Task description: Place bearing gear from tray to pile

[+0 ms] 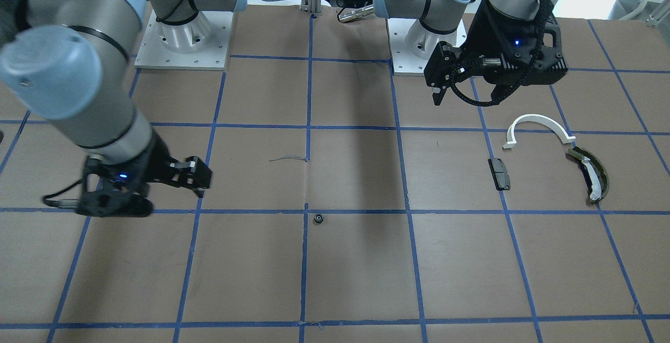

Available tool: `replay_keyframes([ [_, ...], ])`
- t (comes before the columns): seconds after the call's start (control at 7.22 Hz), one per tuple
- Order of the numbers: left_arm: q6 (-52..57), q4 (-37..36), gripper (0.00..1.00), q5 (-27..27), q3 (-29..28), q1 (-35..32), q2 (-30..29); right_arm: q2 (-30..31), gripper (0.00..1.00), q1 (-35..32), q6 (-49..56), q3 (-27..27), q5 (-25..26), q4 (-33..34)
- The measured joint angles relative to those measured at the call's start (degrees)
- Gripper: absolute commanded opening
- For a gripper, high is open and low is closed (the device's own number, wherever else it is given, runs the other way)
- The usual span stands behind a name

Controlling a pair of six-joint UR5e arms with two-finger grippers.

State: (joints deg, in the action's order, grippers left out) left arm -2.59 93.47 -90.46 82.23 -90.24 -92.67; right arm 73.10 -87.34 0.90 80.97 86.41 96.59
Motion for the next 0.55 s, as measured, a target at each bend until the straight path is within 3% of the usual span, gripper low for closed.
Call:
replay_keyframes([
  [0.28, -4.0, 0.2, 1.00, 4.8, 0.4, -2.6, -3.0, 2.7, 1.00, 13.0, 14.4, 0.5, 0.6, -2.9],
  [0.55, -7.0, -5.0, 1.00, 6.7, 1.4, -8.7, -7.2, 1.9, 1.00, 23.3, 29.1, 0.7, 2.9, -3.1],
])
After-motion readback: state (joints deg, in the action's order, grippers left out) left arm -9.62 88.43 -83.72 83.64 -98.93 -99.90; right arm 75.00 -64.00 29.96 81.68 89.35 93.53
